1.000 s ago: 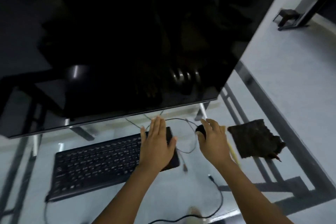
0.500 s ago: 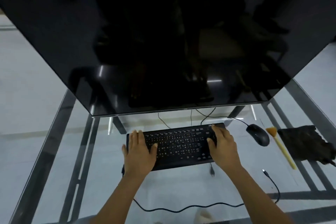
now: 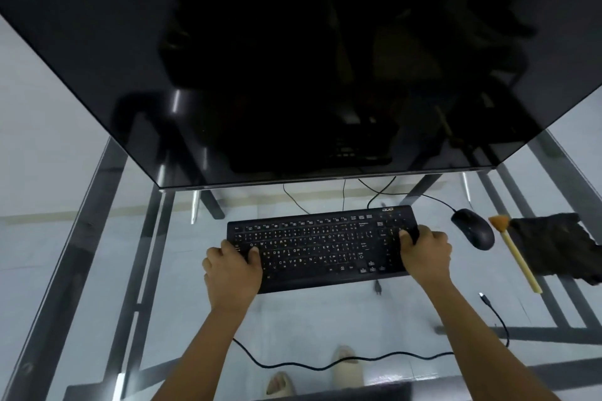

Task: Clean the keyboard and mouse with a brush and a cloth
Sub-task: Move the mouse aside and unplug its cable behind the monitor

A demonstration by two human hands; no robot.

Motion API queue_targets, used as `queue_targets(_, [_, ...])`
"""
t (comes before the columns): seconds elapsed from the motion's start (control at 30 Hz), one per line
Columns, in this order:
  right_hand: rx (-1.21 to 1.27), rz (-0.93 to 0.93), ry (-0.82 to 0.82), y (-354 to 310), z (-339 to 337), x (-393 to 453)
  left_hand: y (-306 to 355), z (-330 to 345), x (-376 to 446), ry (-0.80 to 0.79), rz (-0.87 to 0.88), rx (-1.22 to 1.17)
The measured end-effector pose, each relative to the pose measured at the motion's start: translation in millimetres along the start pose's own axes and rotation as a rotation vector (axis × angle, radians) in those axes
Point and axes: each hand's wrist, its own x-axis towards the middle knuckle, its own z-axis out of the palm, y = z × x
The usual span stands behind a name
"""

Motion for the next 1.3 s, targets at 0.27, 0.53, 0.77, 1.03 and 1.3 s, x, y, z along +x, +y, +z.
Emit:
queue_targets(0.27, [0.038, -0.027, -0.029, -19.6, 0.6, 30.0, 15.4, 4.3, 33.0, 0.047, 0.037, -0.063])
queue_targets(0.53, [0.056, -0.073, -0.024, -38.4, 3.3, 62.8, 35.0, 7.5, 76.6, 0.065, 0.064, -0.078])
queue_targets(0.77, [0.089, -0.135, 0.014, -32.2, 11.2, 71.2, 33.9, 17.4, 80.6, 0.111, 0.086, 0.009])
queue_targets(1.03, [0.004, -0.167, 0.219, 30.2, -30.4, 79.1, 82.1, 61.2, 11.9, 0.077, 0.54, 0.228])
queue_targets(1.3, [0.016, -0.207, 0.126, 76.2, -39.0, 97.7, 125.3, 115.6, -12.6, -0.091, 0.837, 0.369])
